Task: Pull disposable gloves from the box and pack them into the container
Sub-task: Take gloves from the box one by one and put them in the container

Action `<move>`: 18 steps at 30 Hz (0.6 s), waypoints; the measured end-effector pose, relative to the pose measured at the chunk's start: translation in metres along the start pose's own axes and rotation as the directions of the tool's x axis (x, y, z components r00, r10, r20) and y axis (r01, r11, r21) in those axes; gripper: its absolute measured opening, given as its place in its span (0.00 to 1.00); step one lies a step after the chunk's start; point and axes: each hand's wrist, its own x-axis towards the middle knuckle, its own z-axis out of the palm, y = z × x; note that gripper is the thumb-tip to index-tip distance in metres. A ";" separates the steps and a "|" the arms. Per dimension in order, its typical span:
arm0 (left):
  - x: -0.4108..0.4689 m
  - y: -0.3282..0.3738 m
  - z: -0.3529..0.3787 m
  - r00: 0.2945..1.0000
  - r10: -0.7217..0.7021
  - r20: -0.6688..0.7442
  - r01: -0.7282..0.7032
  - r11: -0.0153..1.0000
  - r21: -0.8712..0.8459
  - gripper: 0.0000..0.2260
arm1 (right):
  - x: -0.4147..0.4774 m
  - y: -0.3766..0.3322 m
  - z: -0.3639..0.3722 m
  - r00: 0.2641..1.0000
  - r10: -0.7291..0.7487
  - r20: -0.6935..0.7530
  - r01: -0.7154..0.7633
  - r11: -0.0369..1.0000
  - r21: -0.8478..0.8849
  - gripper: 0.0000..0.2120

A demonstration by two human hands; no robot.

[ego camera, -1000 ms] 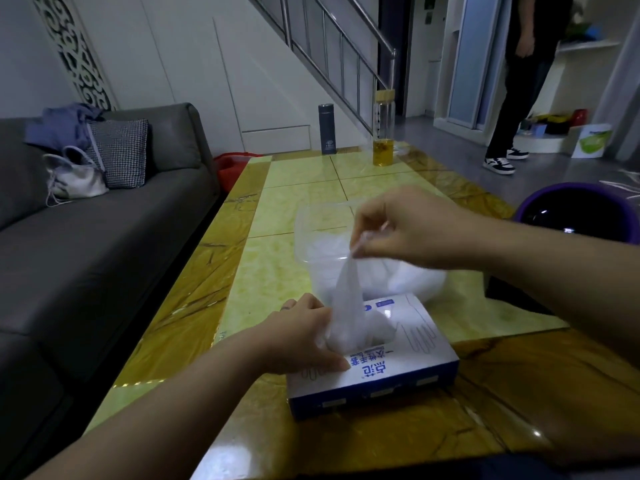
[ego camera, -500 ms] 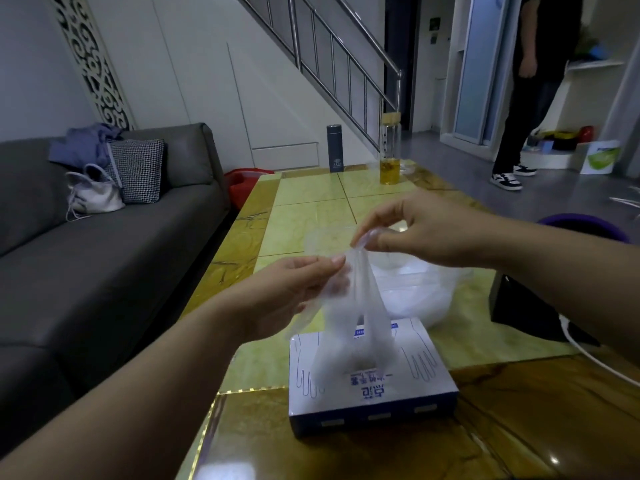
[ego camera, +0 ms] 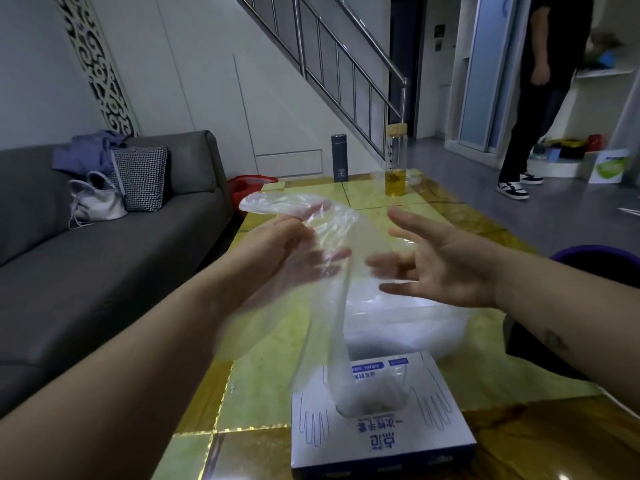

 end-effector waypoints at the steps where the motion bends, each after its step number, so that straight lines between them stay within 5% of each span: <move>1: 0.002 0.001 -0.001 1.000 -0.008 0.017 0.008 1.000 -0.010 0.18 | 0.002 0.002 0.001 0.999 -0.031 -0.017 0.032 0.998 0.045 0.23; 5: 0.009 0.003 -0.001 0.999 -0.039 0.019 0.039 0.999 0.018 0.17 | 0.013 0.000 -0.001 0.975 -0.216 -0.046 0.219 0.972 0.084 0.35; 10: 0.030 -0.002 -0.015 0.989 -0.140 -0.048 0.146 0.978 0.148 0.18 | 0.022 -0.020 -0.013 0.954 -0.288 0.081 0.299 0.913 -0.277 0.21; 12: 0.050 -0.007 -0.031 0.973 -0.154 -0.172 0.211 0.895 0.393 0.17 | 0.030 -0.022 -0.026 0.975 -0.209 0.070 0.220 0.887 -0.406 0.21; 14: 0.064 -0.008 -0.047 0.923 -0.055 -0.382 0.293 0.742 0.602 0.21 | 0.035 -0.015 -0.038 0.988 -0.154 -0.001 0.124 0.794 -0.595 0.24; 16: 0.077 -0.010 -0.056 0.814 0.199 -0.545 0.321 0.629 0.708 0.25 | 0.045 -0.004 -0.050 0.983 -0.153 -0.101 0.026 0.662 -0.749 0.28; 18: 0.080 -0.011 -0.044 0.748 0.545 -0.378 0.176 0.387 0.905 0.23 | 0.054 0.008 -0.058 0.972 -0.155 -0.175 -0.064 0.543 -0.837 0.32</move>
